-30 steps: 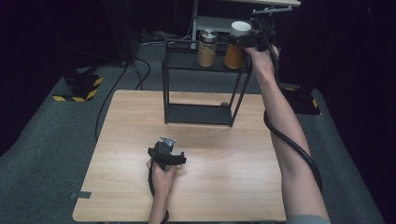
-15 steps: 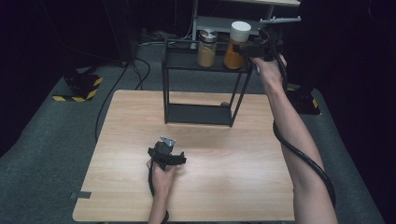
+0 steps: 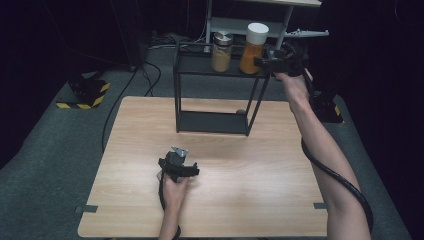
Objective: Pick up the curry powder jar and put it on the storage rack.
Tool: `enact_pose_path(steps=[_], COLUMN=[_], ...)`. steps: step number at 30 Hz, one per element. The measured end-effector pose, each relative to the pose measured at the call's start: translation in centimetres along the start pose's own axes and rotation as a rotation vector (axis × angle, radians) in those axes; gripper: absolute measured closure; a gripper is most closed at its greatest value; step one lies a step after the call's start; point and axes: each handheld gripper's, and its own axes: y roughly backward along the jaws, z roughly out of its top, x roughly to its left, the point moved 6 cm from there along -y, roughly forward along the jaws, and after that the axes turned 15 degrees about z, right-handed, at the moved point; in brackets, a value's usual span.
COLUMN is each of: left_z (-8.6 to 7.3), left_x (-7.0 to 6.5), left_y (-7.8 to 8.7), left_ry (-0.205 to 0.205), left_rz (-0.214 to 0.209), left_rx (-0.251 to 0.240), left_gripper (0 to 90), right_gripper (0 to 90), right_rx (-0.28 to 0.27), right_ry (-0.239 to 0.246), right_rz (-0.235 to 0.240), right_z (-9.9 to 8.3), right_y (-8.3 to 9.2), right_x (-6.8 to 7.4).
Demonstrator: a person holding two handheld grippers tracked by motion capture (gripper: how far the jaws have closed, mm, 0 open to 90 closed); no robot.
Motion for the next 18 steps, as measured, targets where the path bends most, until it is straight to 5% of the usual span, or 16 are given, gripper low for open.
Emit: enact_pose_path(steps=[18], left_z=[0.0], left_x=[0.0], left_y=[0.0], left_ry=[-0.001], left_rz=[-0.001], left_rx=[-0.001], left_gripper=[2.0], right_gripper=[11.3], right_rx=[0.016], right_ry=[0.039], right_rz=[0.055], right_z=[-5.1], right_y=[1.7], right_x=[-0.7])
